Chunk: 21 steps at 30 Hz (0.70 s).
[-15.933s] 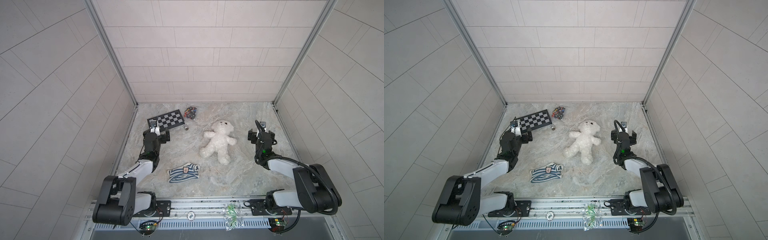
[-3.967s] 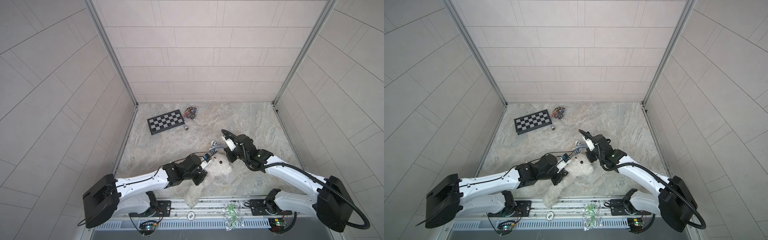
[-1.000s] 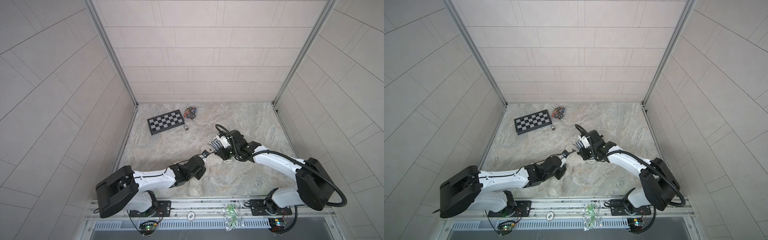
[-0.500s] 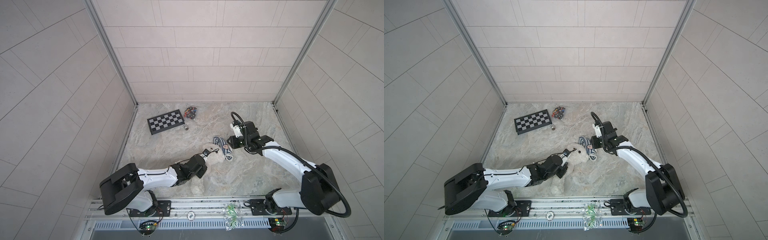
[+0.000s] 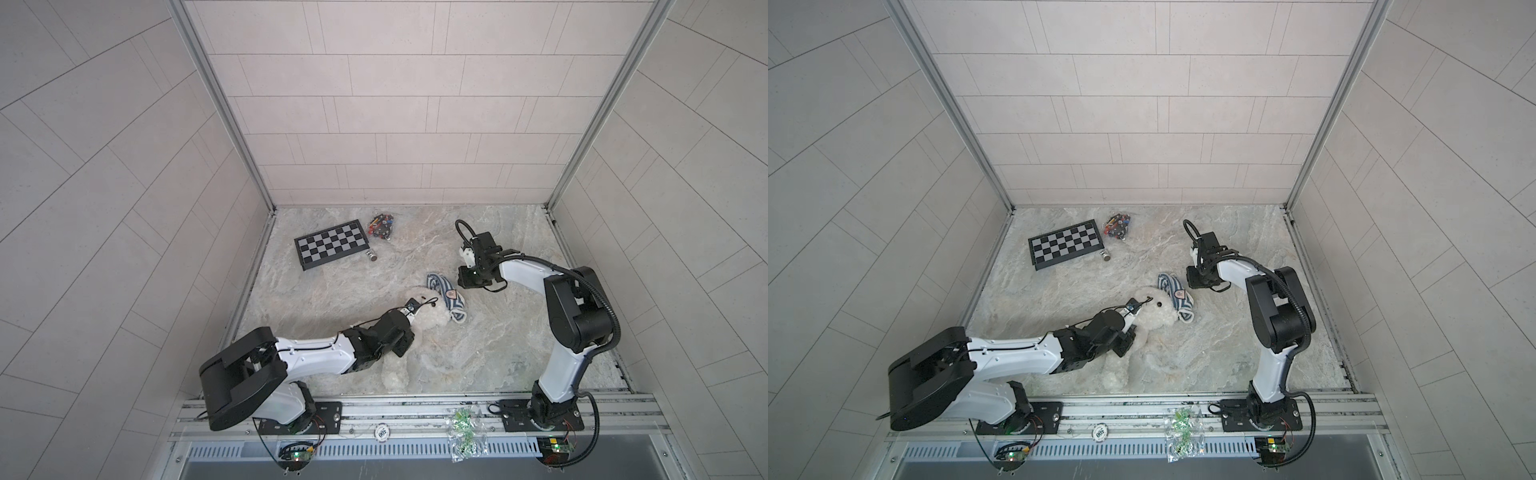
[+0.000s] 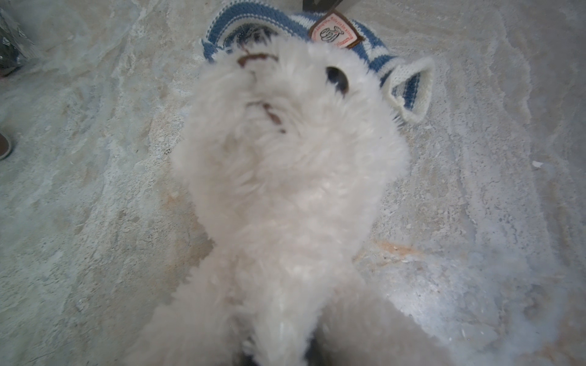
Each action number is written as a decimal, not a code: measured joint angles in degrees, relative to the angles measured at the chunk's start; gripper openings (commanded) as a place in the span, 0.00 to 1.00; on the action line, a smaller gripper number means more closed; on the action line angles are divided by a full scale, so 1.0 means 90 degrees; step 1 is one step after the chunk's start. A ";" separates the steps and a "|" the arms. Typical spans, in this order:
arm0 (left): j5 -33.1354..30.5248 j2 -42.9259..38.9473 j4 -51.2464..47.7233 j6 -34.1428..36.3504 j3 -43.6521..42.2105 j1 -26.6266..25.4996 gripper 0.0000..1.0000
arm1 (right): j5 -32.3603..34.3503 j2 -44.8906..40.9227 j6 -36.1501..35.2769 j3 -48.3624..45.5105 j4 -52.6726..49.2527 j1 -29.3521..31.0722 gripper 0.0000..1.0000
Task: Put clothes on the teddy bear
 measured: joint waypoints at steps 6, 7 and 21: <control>0.0061 -0.0046 0.0015 -0.0002 -0.0027 0.0066 0.00 | -0.0636 -0.0002 -0.0019 -0.0245 0.0095 0.0199 0.21; 0.0068 -0.0058 0.0015 -0.0002 -0.0032 0.0070 0.00 | -0.0750 -0.0005 -0.0015 -0.0333 0.0109 0.0238 0.21; 0.0085 -0.0187 -0.0002 -0.0017 -0.0100 0.0112 0.00 | -0.2293 -0.0697 0.0510 -0.1219 0.0869 0.0306 0.22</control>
